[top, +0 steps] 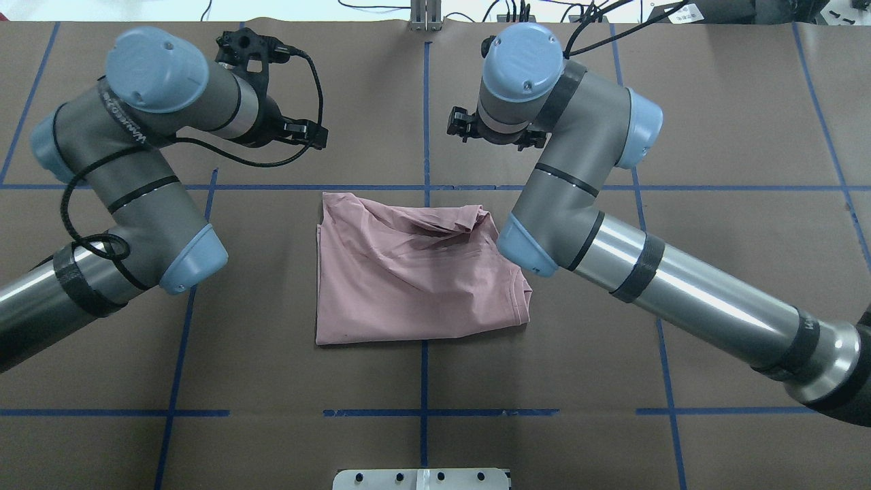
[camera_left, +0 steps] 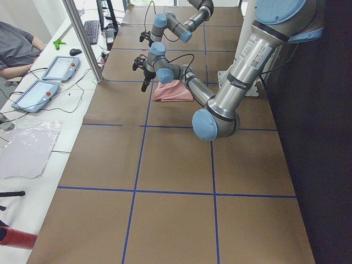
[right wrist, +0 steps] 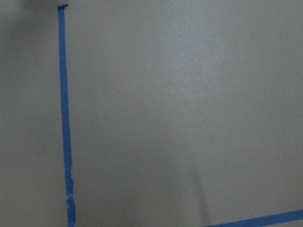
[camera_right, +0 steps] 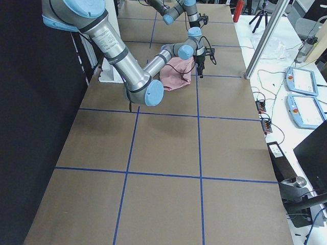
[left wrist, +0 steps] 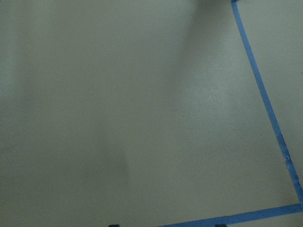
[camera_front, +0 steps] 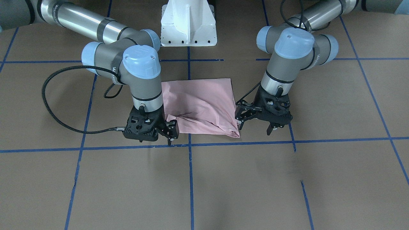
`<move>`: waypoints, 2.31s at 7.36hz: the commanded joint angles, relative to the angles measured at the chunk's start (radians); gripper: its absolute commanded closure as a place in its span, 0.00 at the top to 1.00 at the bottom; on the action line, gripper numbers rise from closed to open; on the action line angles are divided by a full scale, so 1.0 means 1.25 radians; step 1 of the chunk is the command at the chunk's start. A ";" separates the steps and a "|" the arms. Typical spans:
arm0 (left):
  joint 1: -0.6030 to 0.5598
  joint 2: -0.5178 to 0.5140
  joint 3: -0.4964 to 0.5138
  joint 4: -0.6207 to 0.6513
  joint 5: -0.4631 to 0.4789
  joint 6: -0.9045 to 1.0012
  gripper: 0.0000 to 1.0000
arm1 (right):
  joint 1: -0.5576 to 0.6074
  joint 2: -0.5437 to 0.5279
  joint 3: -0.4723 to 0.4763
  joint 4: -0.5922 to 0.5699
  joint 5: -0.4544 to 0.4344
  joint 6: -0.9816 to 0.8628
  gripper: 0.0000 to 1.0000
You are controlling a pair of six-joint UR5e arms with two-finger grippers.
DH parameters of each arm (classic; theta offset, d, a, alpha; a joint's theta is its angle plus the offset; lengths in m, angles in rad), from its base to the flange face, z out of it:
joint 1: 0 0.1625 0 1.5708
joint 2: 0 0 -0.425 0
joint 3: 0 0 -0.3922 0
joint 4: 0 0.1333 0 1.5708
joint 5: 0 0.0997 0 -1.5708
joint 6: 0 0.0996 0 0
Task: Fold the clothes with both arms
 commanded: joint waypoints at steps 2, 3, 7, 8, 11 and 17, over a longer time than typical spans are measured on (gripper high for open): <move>-0.060 0.041 -0.207 0.215 -0.014 0.205 1.00 | 0.144 -0.098 0.077 -0.050 0.137 -0.261 1.00; -0.128 0.058 -0.255 0.309 -0.065 0.329 1.00 | 0.223 -0.151 0.135 -0.114 0.198 -0.412 1.00; -0.454 0.258 -0.251 0.323 -0.177 0.850 1.00 | 0.559 -0.437 0.176 -0.191 0.316 -1.001 1.00; -0.479 0.320 -0.247 0.316 -0.182 0.847 1.00 | 0.580 -0.516 0.164 -0.178 0.307 -1.002 1.00; -0.609 0.336 -0.045 0.288 -0.186 0.849 1.00 | 0.640 -0.659 0.145 -0.062 0.334 -0.996 1.00; -0.643 0.501 -0.010 0.287 -0.456 0.844 1.00 | 0.668 -0.718 0.170 -0.064 0.432 -0.996 1.00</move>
